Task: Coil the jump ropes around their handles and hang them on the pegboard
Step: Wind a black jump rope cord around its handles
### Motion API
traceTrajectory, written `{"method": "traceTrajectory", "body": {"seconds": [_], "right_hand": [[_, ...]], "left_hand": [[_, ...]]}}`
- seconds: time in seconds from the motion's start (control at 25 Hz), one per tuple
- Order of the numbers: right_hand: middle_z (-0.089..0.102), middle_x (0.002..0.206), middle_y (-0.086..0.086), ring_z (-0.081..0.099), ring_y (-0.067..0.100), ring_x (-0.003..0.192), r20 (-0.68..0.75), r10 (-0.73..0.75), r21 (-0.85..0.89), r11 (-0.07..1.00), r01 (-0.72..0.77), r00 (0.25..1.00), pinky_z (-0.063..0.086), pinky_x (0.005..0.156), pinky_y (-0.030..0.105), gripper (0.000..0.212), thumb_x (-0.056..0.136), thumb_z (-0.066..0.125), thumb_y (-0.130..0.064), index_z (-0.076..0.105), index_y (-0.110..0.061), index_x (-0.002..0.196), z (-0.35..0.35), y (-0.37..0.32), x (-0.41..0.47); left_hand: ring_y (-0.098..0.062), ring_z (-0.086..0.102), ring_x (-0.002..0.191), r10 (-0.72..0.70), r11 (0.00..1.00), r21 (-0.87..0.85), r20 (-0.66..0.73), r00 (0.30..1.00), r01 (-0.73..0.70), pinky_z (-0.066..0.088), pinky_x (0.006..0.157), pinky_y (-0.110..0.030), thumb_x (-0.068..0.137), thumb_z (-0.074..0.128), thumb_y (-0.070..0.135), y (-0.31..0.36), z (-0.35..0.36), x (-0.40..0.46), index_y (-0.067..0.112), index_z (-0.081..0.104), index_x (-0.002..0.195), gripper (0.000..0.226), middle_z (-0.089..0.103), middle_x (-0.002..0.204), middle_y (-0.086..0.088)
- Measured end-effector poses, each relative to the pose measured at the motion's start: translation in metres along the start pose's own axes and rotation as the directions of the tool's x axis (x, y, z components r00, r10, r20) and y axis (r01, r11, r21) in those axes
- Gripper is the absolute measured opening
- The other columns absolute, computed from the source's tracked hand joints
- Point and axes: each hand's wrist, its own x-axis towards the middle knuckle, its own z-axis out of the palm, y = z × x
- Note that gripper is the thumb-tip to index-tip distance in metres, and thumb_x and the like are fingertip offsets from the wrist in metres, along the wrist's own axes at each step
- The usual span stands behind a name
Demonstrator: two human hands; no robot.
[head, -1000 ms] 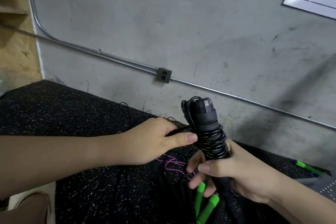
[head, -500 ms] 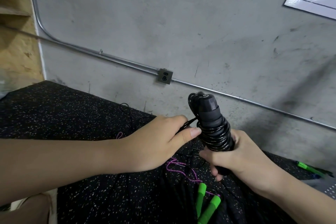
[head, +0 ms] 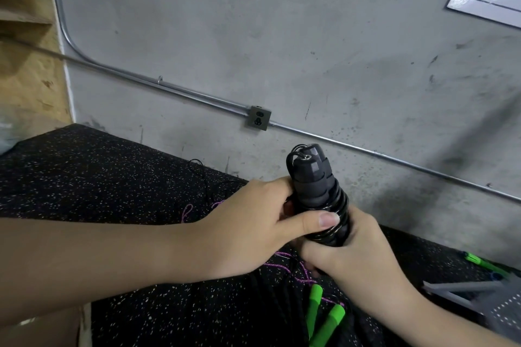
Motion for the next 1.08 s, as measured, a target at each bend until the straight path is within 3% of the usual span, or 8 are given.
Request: {"method": "traceTrajectory", "body": {"seconds": [0.08,0.16,0.2,0.24,0.36,0.52,0.72,1.08], "right_hand": [[0.068,0.070,0.018,0.062,0.025,0.055,0.281,0.100,0.216,0.962,-0.165,0.954,0.054,0.054,0.037,0.016,0.080,0.083,-0.003,0.070,-0.011,0.083,-0.011,-0.005,0.001],[0.067,0.090,0.024,0.066,0.030,0.068,0.722,0.072,0.406,0.761,-0.505,0.689,0.058,0.065,0.039,0.027,0.087,0.077,-0.013,0.068,-0.003,0.110,-0.024,-0.014,-0.001],[0.064,0.094,0.023,0.065,0.028,0.073,0.826,0.001,0.420,0.665,-0.617,0.563,0.059,0.068,0.038,0.034,0.090,0.073,-0.014,0.062,-0.001,0.120,-0.030,-0.015,-0.001],[0.059,0.090,0.019,0.062,0.024,0.073,0.853,-0.031,0.420,0.635,-0.649,0.521,0.059,0.068,0.035,0.033,0.091,0.071,-0.013,0.060,-0.003,0.121,-0.033,-0.015,0.000],[0.044,0.073,0.009,0.045,0.015,0.059,0.793,0.068,0.381,0.721,-0.580,0.606,0.046,0.053,0.027,0.022,0.084,0.076,-0.007,0.062,-0.009,0.101,-0.034,-0.015,0.004],[0.045,0.065,0.005,0.036,0.015,0.054,0.603,0.161,0.349,0.827,-0.440,0.781,0.033,0.046,0.026,0.015,0.077,0.076,-0.006,0.065,-0.010,0.086,-0.035,-0.017,0.005],[0.041,0.065,0.007,0.034,0.016,0.052,0.390,0.155,0.258,0.928,-0.269,0.908,0.033,0.045,0.028,0.020,0.075,0.073,-0.008,0.058,0.004,0.081,-0.033,-0.011,0.002],[0.040,0.055,0.013,0.034,0.022,0.051,0.143,0.112,0.138,0.982,-0.132,0.983,0.033,0.046,0.031,0.023,0.072,0.071,-0.019,0.056,-0.005,0.064,-0.028,-0.016,0.006]], "left_hand": [[-0.002,0.072,0.093,0.030,0.997,-0.068,0.030,0.999,-0.028,0.057,0.088,-0.032,0.096,0.058,0.059,0.001,-0.005,0.000,0.027,0.068,0.116,0.038,0.077,0.100,0.010],[0.005,0.067,0.077,0.022,0.968,-0.250,0.126,0.992,0.010,0.052,0.078,-0.018,0.099,0.050,0.047,0.006,-0.010,-0.003,0.015,0.069,0.105,0.038,0.074,0.085,0.011],[0.005,0.064,0.071,0.036,0.949,-0.315,0.175,0.984,0.022,0.049,0.074,-0.015,0.102,0.047,0.043,0.009,-0.012,-0.004,0.011,0.068,0.102,0.038,0.072,0.080,0.007],[0.003,0.065,0.073,0.052,0.946,-0.324,0.194,0.980,0.014,0.049,0.076,-0.016,0.104,0.048,0.042,0.010,-0.013,-0.004,0.010,0.067,0.107,0.037,0.073,0.084,0.003],[-0.006,0.070,0.093,0.058,0.987,-0.156,0.102,0.993,-0.041,0.055,0.090,-0.036,0.094,0.058,0.060,0.002,-0.013,0.002,0.022,0.065,0.122,0.047,0.074,0.103,0.009],[-0.005,0.049,0.060,-0.072,0.988,0.134,-0.077,0.994,0.082,0.046,0.063,-0.027,0.058,0.041,0.103,-0.004,-0.012,0.008,0.015,0.065,0.091,0.097,0.052,0.066,0.011],[-0.006,0.036,0.051,-0.109,0.981,0.151,-0.082,0.991,0.121,0.030,0.052,-0.023,0.066,0.049,0.091,0.000,-0.009,0.012,0.018,0.046,0.064,0.073,0.040,0.056,0.010],[-0.006,0.041,0.053,-0.042,0.992,0.114,-0.087,0.995,0.051,0.035,0.054,-0.025,0.088,0.051,0.074,0.011,-0.003,0.014,0.015,0.061,0.081,0.060,0.055,0.065,-0.004]]}}
